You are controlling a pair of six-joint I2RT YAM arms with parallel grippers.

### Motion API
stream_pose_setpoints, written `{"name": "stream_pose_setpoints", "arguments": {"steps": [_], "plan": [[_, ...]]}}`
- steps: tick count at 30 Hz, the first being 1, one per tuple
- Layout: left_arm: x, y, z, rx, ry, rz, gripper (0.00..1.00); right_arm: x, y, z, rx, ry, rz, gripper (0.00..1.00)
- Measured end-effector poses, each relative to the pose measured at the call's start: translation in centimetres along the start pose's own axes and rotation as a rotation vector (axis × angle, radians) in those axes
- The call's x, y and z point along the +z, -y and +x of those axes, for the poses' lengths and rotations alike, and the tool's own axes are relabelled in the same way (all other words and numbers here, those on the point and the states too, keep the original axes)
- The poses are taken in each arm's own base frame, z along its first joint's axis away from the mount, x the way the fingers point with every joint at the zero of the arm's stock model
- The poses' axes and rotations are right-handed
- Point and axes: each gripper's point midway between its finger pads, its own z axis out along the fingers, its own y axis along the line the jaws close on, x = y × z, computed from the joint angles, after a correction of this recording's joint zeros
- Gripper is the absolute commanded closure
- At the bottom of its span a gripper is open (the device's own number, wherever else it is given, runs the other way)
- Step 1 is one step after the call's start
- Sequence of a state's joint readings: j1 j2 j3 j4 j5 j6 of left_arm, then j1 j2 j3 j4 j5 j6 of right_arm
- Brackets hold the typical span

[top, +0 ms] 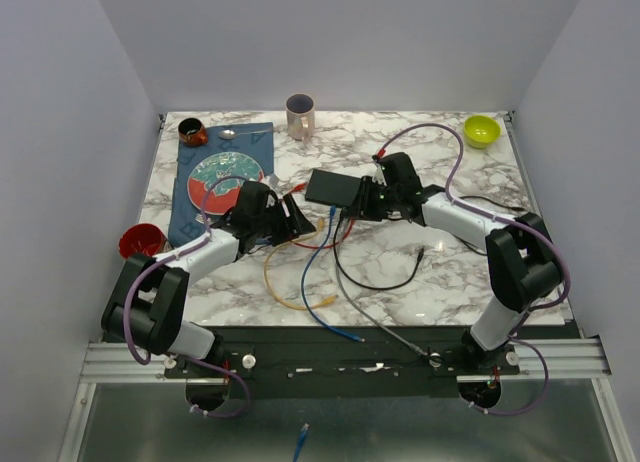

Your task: Pull the plug from the switch port

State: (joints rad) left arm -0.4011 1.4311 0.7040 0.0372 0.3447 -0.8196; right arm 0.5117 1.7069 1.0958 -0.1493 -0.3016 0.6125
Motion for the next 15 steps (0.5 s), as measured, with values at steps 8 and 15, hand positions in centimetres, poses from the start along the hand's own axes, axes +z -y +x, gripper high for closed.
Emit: {"name": "stream_pose_setpoints", "arguments": {"steps": [8, 15], "plan": [[0.2, 0.5, 0.9, 0.026, -0.027, 0.02, 0.65, 0.0, 0.2, 0.2, 0.002, -0.005, 0.004, 0.64], [-0.1, 0.4, 1.6, 0.042, -0.045, 0.028, 0.96, 0.0, 0.2, 0.3, 0.002, -0.007, 0.001, 0.64]]}}
